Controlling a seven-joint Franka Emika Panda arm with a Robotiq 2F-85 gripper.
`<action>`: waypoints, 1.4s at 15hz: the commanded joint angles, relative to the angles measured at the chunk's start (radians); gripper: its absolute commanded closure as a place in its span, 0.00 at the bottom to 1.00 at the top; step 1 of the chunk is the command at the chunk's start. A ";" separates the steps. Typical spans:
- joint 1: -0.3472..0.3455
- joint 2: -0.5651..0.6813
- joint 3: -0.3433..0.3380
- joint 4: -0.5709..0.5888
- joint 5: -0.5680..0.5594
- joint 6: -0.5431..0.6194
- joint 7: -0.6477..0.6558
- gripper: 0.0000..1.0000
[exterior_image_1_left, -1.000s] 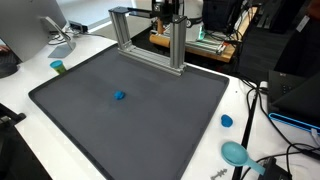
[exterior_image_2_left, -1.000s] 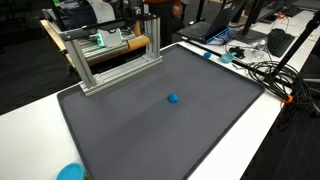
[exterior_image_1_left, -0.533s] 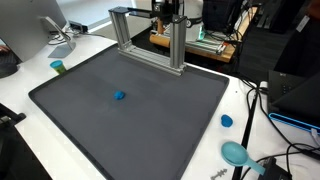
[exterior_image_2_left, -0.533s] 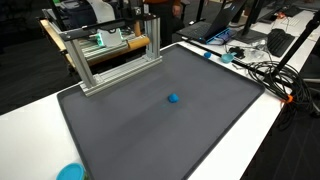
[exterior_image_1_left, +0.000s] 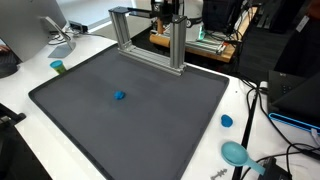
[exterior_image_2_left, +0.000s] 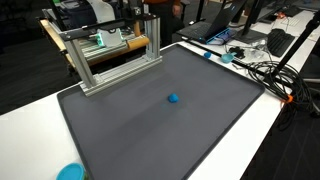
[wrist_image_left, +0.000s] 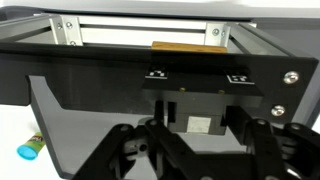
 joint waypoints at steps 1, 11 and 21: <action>-0.020 0.022 0.019 -0.001 -0.069 -0.014 0.008 0.19; 0.003 0.006 -0.006 -0.029 -0.057 -0.019 -0.003 0.42; 0.010 0.032 -0.091 0.001 0.014 -0.001 -0.056 0.00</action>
